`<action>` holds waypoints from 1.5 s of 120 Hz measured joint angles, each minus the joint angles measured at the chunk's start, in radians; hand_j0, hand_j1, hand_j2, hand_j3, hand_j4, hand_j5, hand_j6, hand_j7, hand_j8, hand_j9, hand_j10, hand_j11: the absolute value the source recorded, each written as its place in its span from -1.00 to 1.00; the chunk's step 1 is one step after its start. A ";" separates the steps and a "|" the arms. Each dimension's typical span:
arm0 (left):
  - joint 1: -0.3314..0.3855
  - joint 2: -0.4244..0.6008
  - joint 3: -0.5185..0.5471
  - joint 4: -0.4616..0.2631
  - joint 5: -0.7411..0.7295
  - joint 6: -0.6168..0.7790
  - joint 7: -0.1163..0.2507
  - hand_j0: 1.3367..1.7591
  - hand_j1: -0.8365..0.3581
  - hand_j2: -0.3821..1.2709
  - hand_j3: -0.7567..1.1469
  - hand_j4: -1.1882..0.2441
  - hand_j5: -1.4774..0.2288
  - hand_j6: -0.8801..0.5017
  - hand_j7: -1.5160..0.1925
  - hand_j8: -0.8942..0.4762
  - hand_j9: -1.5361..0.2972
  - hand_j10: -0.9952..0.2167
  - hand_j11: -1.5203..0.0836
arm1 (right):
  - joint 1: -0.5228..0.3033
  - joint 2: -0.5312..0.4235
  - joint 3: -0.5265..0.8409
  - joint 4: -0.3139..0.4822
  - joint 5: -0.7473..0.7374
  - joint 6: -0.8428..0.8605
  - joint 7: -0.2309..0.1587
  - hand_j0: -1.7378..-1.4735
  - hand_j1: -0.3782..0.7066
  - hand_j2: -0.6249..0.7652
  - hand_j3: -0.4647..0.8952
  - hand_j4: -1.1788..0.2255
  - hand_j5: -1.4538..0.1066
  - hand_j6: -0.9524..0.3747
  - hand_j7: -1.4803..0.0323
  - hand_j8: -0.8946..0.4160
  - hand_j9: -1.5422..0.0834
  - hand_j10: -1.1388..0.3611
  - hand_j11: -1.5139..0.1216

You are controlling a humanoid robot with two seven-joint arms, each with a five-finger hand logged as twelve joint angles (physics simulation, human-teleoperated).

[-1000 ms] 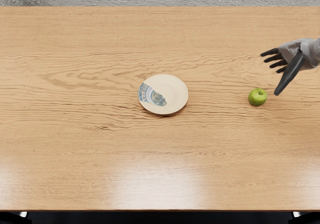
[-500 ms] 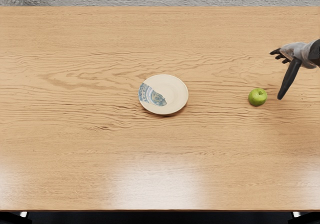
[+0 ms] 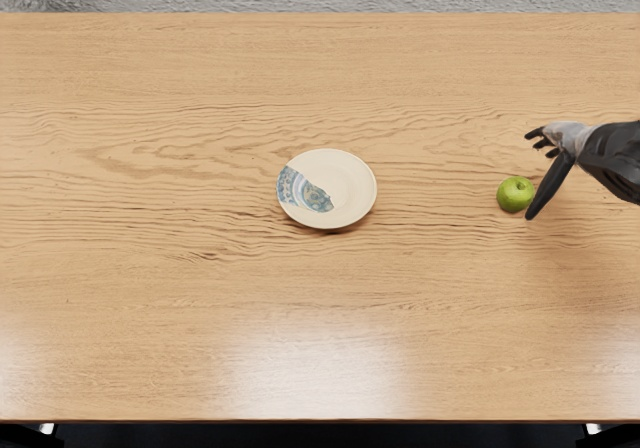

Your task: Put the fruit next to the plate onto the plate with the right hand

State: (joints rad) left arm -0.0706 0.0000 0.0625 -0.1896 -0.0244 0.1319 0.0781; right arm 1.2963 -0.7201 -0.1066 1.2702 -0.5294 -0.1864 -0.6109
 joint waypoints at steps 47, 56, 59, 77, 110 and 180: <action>0.000 0.000 0.000 0.000 0.000 0.000 0.000 0.52 0.97 -0.54 -0.21 0.65 0.72 0.26 0.76 0.29 0.67 0.63 0.88 | -0.110 0.066 0.001 0.004 -0.108 -0.256 0.000 -0.40 -0.86 -0.11 -0.32 0.62 0.80 0.37 0.89 0.30 0.83 0.46 0.79; 0.000 0.000 0.000 0.000 0.000 0.000 0.000 0.52 0.97 -0.54 -0.21 0.65 0.72 0.26 0.76 0.29 0.67 0.63 0.88 | -0.115 0.089 0.001 0.004 -0.109 -0.259 0.000 -0.40 -0.82 -0.12 -0.32 0.59 0.76 0.34 0.85 0.27 0.80 0.44 0.76; 0.000 0.000 0.000 0.000 0.000 0.000 0.000 0.52 0.97 -0.54 -0.21 0.65 0.72 0.26 0.76 0.29 0.67 0.63 0.88 | -0.115 0.097 0.002 0.004 -0.110 -0.260 0.000 -0.40 -0.80 -0.12 -0.32 0.58 0.75 0.33 0.84 0.26 0.79 0.42 0.74; 0.000 0.000 0.000 0.000 0.000 0.000 0.000 0.52 0.97 -0.54 -0.21 0.65 0.72 0.26 0.76 0.29 0.67 0.63 0.88 | -0.111 0.123 0.008 0.004 -0.103 -0.243 0.000 -0.40 -0.61 -0.14 -0.32 0.46 0.61 0.20 0.69 0.13 0.65 0.31 0.61; 0.000 0.000 0.000 0.000 0.000 0.000 0.000 0.52 0.97 -0.54 -0.21 0.65 0.72 0.26 0.76 0.29 0.67 0.63 0.88 | -0.111 0.119 0.035 -0.001 -0.099 -0.163 0.000 -0.40 -0.26 -0.19 -0.32 0.24 0.35 -0.04 0.43 -0.11 0.40 0.10 0.36; 0.000 0.000 0.000 0.000 0.000 0.000 0.000 0.52 0.97 -0.54 -0.21 0.65 0.72 0.26 0.76 0.29 0.67 0.63 0.88 | -0.124 0.071 0.076 -0.016 -0.097 -0.022 -0.001 -0.35 0.23 -0.11 -0.32 -0.11 -0.07 -0.39 0.00 -0.16 0.00 0.00 -0.07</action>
State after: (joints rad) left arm -0.0705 0.0000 0.0622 -0.1896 -0.0245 0.1319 0.0779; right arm 1.1726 -0.6490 -0.0302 1.2543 -0.6259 -0.2083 -0.6117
